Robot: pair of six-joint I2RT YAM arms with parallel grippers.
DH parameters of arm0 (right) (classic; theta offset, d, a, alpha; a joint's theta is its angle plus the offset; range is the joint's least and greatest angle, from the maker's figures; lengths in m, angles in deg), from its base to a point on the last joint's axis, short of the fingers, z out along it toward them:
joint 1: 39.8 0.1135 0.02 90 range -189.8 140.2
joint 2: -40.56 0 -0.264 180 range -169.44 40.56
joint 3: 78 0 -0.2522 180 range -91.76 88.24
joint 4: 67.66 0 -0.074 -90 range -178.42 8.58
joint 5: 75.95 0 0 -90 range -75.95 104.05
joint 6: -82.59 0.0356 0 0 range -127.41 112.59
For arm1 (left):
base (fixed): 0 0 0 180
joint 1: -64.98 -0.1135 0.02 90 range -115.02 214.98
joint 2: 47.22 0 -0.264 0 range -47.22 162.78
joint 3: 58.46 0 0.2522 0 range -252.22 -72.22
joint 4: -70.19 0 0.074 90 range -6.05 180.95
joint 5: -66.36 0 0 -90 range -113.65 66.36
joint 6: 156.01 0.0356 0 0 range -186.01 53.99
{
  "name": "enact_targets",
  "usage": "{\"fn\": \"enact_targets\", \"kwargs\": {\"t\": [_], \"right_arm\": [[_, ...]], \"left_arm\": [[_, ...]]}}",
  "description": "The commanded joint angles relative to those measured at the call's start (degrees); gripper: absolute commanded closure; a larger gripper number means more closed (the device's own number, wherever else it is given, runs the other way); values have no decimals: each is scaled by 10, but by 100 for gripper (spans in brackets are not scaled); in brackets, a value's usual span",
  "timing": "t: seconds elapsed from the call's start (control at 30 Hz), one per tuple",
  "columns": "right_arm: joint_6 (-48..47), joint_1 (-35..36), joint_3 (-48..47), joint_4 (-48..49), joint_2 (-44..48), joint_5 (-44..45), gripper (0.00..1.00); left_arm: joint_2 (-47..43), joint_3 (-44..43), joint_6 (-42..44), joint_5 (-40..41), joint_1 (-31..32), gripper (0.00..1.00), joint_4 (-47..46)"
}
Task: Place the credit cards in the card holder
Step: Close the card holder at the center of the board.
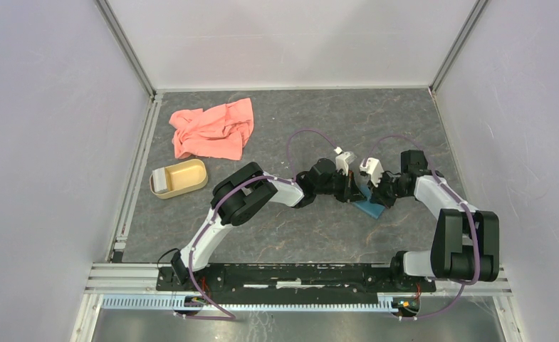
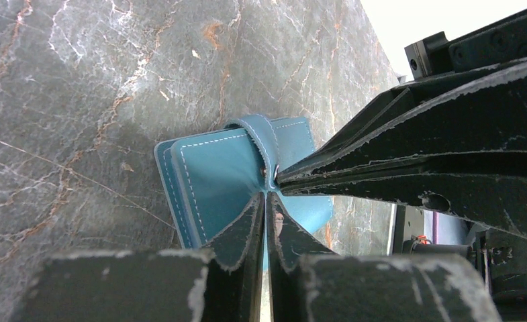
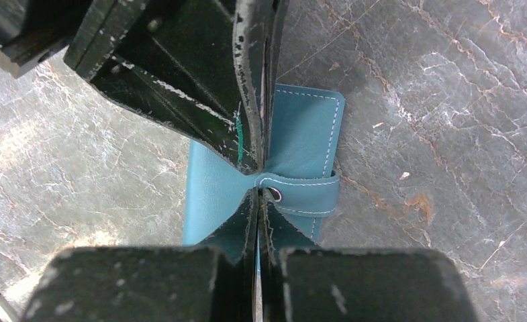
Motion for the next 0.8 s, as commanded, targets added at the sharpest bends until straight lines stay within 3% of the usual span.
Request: {"fn": "enact_targets", "kwargs": {"t": [0.0,0.33,0.77], "right_arm": [[29,3,-5,6,-29,30,100],[83,-11,-56,-12,-71,-10,100],[90,-72,-168,-119,-239,-63,100]], "left_arm": [[18,-8,-8,7,-4,89,20],[14,-3,-10,4,-6,89,14],[14,-1,-11,1,-6,89,11]]}}
